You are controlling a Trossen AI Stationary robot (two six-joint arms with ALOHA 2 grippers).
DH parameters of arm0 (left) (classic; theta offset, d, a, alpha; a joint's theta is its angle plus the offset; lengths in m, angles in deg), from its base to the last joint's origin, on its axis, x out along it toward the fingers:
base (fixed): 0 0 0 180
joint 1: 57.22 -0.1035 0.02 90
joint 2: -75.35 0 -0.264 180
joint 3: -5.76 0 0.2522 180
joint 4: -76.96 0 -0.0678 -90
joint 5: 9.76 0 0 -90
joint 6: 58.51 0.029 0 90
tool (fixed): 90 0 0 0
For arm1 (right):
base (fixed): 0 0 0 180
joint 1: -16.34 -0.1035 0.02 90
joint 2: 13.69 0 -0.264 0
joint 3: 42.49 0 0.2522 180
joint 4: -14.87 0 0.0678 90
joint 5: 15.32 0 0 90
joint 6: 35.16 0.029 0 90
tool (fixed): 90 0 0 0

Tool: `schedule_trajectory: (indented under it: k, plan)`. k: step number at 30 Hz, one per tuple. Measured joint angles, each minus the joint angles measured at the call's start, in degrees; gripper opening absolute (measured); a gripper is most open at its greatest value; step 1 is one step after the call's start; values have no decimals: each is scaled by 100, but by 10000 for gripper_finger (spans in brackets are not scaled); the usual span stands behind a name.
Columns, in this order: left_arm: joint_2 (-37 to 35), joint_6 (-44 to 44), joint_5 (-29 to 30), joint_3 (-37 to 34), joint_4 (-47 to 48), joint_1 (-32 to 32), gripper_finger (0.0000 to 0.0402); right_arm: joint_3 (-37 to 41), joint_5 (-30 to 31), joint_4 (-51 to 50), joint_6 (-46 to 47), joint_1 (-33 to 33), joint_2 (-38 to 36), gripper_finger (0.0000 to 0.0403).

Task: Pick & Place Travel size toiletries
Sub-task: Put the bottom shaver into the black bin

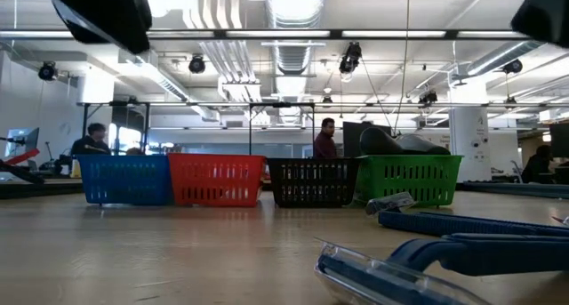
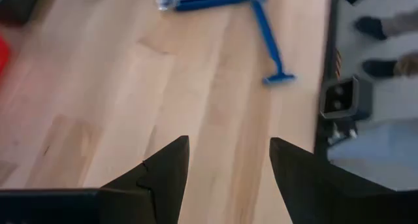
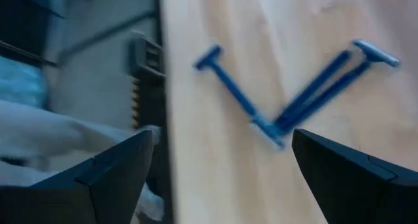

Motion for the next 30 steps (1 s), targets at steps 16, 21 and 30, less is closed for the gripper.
schedule_trajectory:
  k: [16, 21, 30]
  plan:
    - [-21, 819, 168, -20, -25, 179, 218, -2848, -371, -2091, -3077, 352, 2458, 363]
    - [-21, 955, 164, -20, -24, 266, 218, -3625, -746, -2659, -3478, 551, 3138, 363]
    - [-58, 945, 148, -20, -31, 289, 218, -4110, -980, -2747, -3789, 675, 3713, 363]
